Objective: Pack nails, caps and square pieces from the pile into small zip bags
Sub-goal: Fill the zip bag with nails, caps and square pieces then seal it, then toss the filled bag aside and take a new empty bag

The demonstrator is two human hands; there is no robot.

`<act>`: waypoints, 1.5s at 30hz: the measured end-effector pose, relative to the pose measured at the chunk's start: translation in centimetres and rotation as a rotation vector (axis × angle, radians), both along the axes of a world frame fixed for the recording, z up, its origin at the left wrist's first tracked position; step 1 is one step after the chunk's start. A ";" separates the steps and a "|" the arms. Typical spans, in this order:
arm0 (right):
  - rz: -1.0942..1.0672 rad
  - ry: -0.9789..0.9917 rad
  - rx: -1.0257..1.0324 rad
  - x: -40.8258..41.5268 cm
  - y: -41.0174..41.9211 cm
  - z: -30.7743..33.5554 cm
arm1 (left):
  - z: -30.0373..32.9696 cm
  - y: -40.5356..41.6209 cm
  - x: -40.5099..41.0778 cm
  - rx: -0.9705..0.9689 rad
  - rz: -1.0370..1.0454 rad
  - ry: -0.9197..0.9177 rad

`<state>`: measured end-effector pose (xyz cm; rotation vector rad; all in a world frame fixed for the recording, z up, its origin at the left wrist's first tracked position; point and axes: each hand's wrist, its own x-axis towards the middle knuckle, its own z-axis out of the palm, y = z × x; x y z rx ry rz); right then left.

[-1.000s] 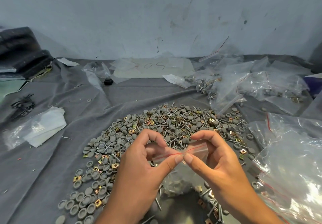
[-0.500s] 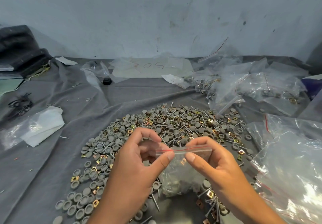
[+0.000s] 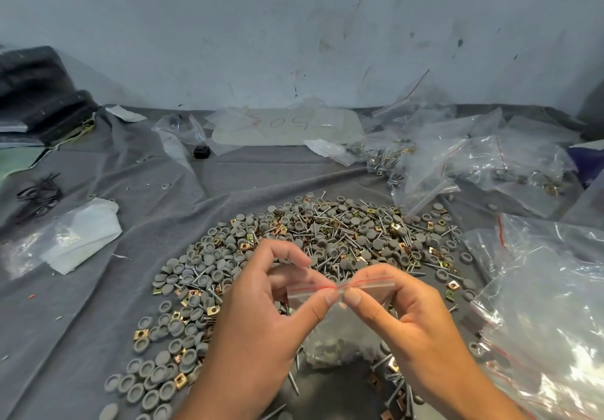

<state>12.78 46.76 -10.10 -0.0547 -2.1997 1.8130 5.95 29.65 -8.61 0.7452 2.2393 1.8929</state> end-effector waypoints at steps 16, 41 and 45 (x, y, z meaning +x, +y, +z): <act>0.125 -0.080 -0.150 0.0 1.6 0.1 | 0.9 -0.8 -0.4 0.014 -0.100 -0.152; -0.041 -0.046 -0.148 0.4 3.0 0.2 | 1.4 -1.5 -1.1 -0.002 -0.009 -0.154; 0.028 -0.090 -0.233 0.4 3.2 0.7 | 1.4 -1.2 -1.0 0.002 0.050 -0.077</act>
